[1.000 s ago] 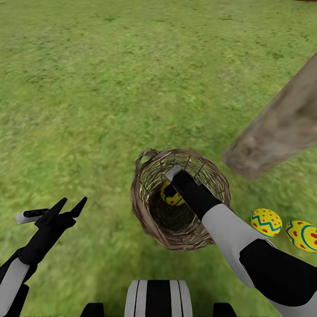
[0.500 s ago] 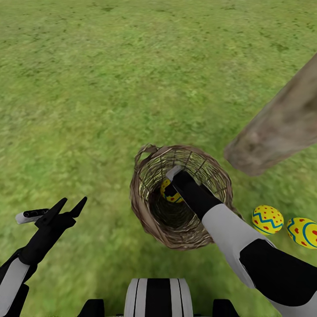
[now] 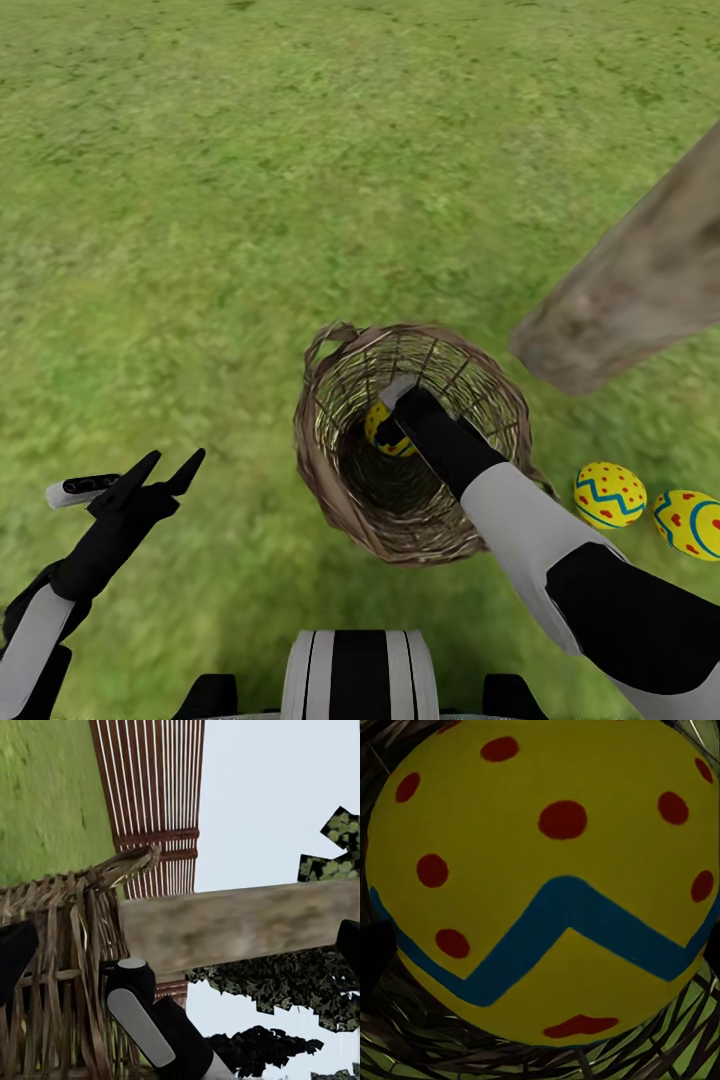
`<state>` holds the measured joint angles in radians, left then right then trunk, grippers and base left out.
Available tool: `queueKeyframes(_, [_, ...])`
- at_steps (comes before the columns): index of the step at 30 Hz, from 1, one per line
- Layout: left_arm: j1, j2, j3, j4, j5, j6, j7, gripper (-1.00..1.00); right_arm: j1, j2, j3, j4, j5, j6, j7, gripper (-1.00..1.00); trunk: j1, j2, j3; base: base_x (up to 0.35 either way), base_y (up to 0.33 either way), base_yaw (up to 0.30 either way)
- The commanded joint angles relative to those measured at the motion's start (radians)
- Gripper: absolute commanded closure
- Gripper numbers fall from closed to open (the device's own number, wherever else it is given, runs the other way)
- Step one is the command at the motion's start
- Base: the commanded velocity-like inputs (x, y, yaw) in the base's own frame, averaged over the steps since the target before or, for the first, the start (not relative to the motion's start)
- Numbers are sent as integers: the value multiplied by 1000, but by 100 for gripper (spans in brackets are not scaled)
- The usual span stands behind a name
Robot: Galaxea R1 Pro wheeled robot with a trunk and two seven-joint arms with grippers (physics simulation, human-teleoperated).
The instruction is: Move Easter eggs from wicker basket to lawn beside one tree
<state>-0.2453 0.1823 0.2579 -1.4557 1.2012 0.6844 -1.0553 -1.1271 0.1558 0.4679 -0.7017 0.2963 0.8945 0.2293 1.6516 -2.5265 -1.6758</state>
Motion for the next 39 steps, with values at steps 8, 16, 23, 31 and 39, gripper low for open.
queueKeyframes(8, [0,0,-3,1,5,6,0,-100,0,1,2,-1,4,4,11,100,2,-1,-16,0,0,0])
queueKeyframes(16, [0,0,-2,2,5,6,0,-100,0,1,3,-1,3,4,12,100,3,-2,-24,0,0,0])
queueKeyframes(23, [0,0,-2,3,6,6,0,-100,0,3,3,-1,4,4,13,100,3,-2,-28,0,0,0])
queueKeyframes(31, [0,0,-2,2,5,6,0,-100,0,2,4,-1,2,4,15,100,1,-1,-8,0,0,0])
queueKeyframes(39, [0,0,-2,2,6,6,0,-100,0,5,4,-1,0,7,15,100,-2,1,19,0,0,0])
